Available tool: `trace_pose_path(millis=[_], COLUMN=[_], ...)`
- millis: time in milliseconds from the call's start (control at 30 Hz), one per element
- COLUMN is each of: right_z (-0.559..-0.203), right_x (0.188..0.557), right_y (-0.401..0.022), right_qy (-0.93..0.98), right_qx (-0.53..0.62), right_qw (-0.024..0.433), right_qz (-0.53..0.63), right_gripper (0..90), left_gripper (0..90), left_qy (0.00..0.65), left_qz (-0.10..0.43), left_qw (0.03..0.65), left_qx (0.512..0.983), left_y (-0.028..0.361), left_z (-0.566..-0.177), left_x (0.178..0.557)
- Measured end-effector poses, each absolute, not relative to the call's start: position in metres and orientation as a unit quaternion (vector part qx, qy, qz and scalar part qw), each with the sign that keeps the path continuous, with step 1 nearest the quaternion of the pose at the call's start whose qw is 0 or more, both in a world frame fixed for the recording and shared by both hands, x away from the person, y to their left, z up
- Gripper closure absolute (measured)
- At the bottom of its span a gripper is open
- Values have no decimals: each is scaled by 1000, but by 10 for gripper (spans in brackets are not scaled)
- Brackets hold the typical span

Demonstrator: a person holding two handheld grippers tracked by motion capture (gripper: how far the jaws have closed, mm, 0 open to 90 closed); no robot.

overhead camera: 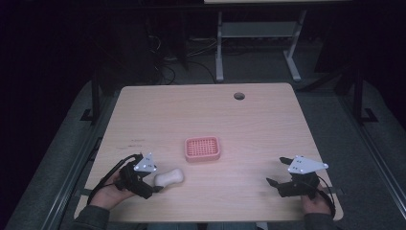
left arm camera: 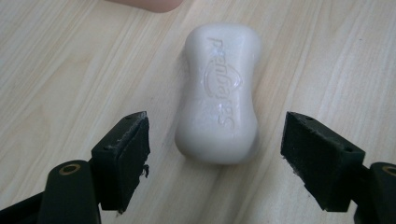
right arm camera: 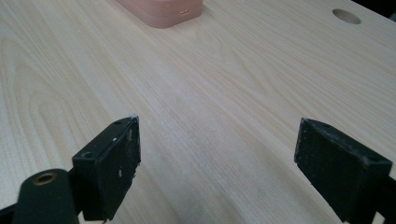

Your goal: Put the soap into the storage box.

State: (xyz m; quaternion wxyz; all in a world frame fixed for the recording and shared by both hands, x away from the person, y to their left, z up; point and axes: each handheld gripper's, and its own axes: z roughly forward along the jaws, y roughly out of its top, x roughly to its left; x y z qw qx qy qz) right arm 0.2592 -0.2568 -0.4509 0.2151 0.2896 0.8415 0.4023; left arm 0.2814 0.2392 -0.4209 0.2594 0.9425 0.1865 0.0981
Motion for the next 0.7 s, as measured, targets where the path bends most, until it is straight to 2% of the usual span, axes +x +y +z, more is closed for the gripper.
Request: trace_pose_path(millis=[500,700], right_z=[-452,-452], right_x=[259,259], right_y=[-257,-255], right_qy=[843,845], right_qx=[287,290], right_qw=[214,211], right_qz=[401,398], right_gripper=[137,137], left_gripper=[239,279], left_qy=[172,165], left_qz=[85,76], left_qw=[249,246], left_qx=[950,952], left_y=[221,218], left_z=[-425,-425], left_x=[294,298])
